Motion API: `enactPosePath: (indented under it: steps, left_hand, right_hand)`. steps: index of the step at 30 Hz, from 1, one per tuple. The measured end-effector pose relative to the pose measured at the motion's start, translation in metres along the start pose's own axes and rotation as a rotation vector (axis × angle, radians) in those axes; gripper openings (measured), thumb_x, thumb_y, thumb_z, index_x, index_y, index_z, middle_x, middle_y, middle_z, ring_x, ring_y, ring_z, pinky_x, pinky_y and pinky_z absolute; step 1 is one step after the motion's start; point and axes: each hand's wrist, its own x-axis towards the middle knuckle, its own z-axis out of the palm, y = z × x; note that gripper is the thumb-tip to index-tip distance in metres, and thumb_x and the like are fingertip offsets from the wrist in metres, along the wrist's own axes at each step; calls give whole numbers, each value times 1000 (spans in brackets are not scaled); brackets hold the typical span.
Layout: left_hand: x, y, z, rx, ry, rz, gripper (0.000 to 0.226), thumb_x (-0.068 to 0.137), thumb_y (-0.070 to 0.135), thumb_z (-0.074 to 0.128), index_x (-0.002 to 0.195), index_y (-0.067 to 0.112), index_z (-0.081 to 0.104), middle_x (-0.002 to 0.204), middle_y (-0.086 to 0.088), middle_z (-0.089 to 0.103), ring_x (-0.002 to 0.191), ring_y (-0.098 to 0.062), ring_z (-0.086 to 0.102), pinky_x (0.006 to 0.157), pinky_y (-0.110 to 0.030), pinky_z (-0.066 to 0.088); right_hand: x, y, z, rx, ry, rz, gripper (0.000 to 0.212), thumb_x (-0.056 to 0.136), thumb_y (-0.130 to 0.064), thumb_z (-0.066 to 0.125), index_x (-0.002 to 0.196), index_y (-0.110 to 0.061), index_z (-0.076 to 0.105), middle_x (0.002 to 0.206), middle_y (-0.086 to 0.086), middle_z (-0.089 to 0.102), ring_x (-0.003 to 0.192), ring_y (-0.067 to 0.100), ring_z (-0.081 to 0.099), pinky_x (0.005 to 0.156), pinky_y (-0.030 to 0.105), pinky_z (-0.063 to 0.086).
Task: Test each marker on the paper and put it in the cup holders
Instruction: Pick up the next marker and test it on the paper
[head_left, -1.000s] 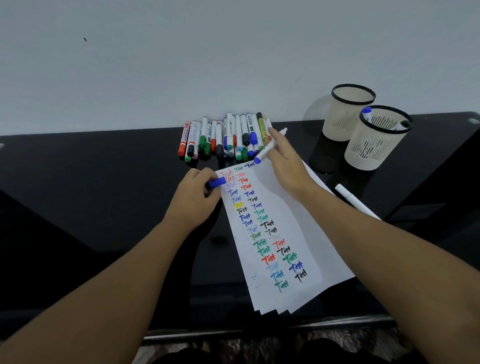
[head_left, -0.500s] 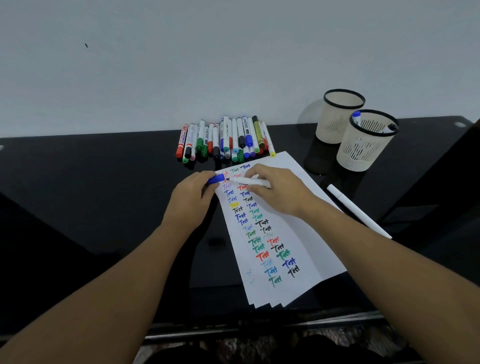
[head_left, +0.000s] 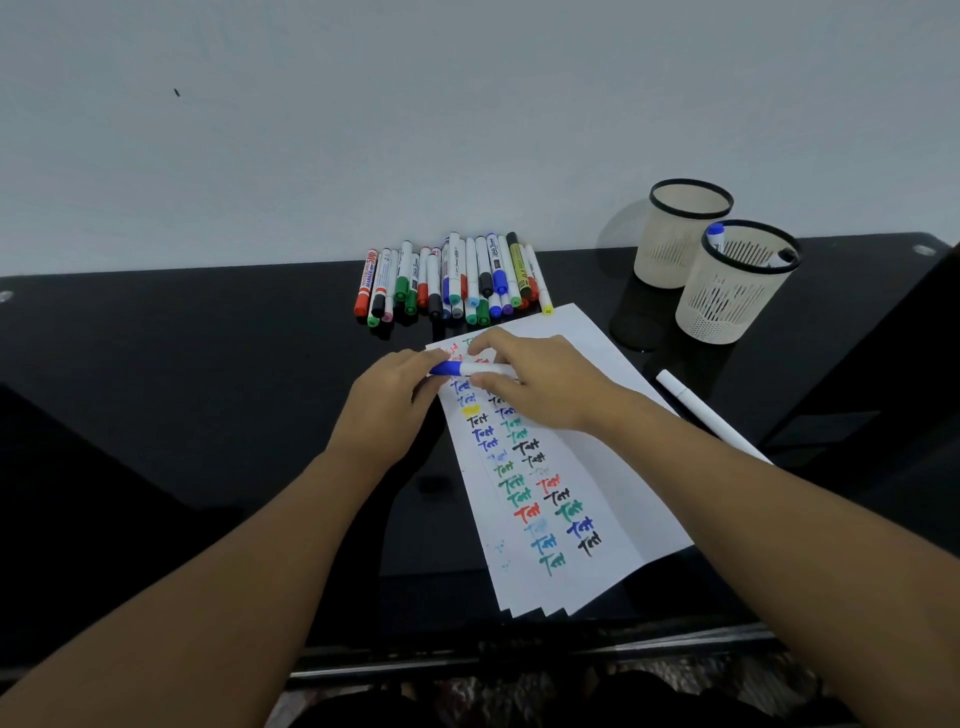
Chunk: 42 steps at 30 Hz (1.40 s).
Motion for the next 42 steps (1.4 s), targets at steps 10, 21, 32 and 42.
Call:
enactPosePath:
  steps: [10,21,32,42]
  left_hand:
    - [-3,8,-5,-120,-8,-99,62,99,30,63,153,22,34,124,1,70,101,-15,68,89,-34,56]
    - [0,-3,4,-27,-13,-80,43,87,43,75,117,11,73,118,-1,68,108,-16,58,91,-32,48]
    - [1,-4,4,-3,-36,-86,44,88,46,72,116,11,73,118,1,66,107,-14,56,89,-28,46]
    - [2,-3,4,9,-123,-104,64,85,63,66,132,20,67,124,8,56,115,-12,44,98,-30,42]
  right_hand:
    - [-1,-10,1,31,-22,-81,41,109,-30,42,148,-32,31,97,-15,58,70,9,56,62,31,43]
    - [-3,4,6,86,0,5,47,108,-33,39,152,-47,30,96,-1,61,85,11,56,76,39,49]
    - [-5,3,11,173,106,51,49,108,-29,41,152,-45,28,98,4,64,81,14,59,75,39,52]
    - [-14,15,-17,621,167,297,42,105,-17,47,140,-38,55,129,-6,61,103,8,67,89,29,56]
